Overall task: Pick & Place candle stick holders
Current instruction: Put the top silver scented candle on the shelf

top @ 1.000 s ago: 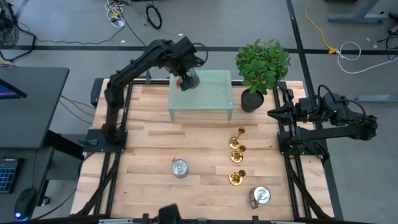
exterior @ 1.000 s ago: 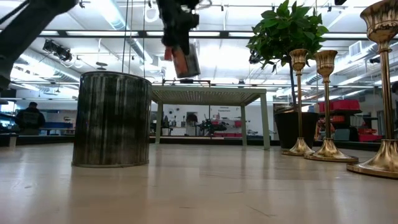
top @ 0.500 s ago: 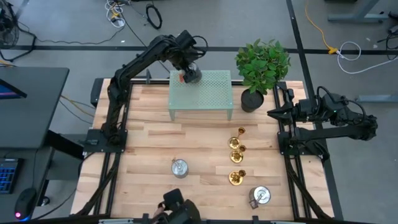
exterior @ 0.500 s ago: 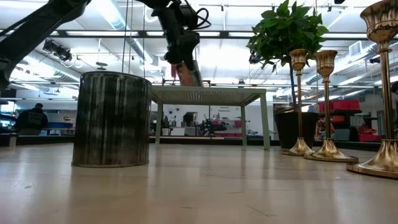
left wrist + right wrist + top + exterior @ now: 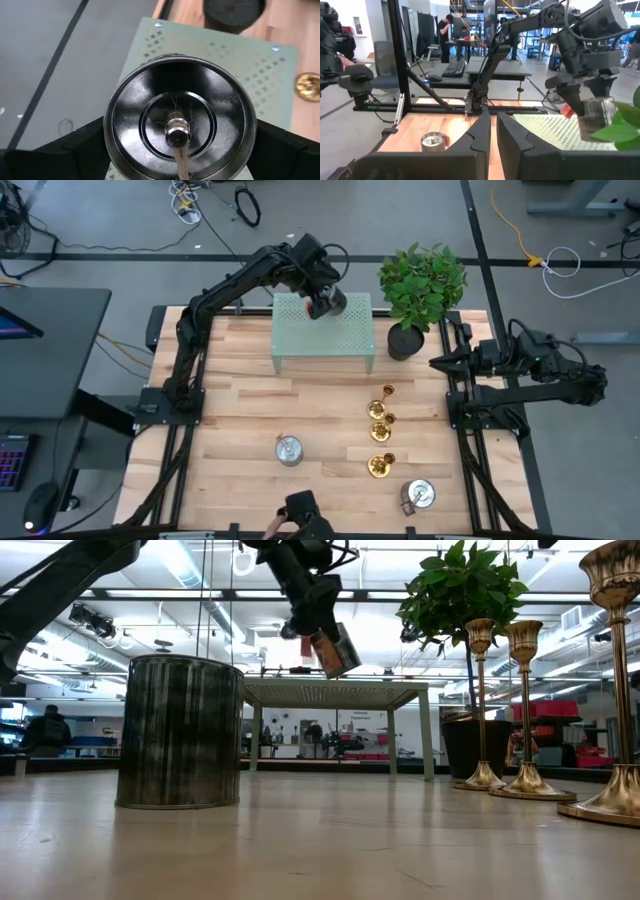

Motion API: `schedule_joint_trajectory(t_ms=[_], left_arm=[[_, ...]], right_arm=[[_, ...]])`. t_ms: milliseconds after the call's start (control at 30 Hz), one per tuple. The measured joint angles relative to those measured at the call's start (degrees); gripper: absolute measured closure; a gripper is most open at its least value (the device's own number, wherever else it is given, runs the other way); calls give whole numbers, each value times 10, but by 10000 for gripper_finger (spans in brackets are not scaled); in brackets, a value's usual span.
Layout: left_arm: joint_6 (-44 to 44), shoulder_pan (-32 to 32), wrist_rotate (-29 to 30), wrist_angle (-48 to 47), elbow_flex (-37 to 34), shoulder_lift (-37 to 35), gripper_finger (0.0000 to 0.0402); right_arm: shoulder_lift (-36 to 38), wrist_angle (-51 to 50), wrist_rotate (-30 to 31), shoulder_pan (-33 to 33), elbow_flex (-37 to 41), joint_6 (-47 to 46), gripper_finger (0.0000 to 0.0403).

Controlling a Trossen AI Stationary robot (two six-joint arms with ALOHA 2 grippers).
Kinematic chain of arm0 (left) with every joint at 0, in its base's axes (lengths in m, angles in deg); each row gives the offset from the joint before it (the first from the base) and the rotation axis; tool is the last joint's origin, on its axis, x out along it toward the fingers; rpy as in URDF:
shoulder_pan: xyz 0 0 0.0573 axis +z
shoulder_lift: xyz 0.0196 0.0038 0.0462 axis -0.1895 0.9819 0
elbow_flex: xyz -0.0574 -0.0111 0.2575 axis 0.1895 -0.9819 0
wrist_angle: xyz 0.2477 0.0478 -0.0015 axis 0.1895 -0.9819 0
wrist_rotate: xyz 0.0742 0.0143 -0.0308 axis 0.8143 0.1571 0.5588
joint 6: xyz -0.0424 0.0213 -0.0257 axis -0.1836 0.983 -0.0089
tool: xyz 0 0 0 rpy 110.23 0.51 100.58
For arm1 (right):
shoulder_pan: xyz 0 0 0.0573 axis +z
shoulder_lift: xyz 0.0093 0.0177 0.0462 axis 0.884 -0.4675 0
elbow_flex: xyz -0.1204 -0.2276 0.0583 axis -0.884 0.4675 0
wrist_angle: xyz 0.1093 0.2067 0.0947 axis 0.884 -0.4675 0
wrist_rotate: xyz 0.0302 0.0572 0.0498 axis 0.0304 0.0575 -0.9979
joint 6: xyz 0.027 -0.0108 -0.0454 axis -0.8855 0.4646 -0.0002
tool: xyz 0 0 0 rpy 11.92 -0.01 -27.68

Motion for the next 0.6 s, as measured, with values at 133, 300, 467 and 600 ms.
schedule_joint_trajectory(t_ms=[133,300,467,600], left_arm=[[-5,3,4,-20,0,0,36],[-3,3,37,-36,-1,0,36],[-6,8,33,-42,0,2,36],[-6,12,61,-68,-1,9,36]], right_arm=[[0,-9,0,0,0,0,366],[0,-9,0,0,0,-1,366],[0,-9,0,0,0,-1,366],[0,-9,0,0,0,-1,366]])
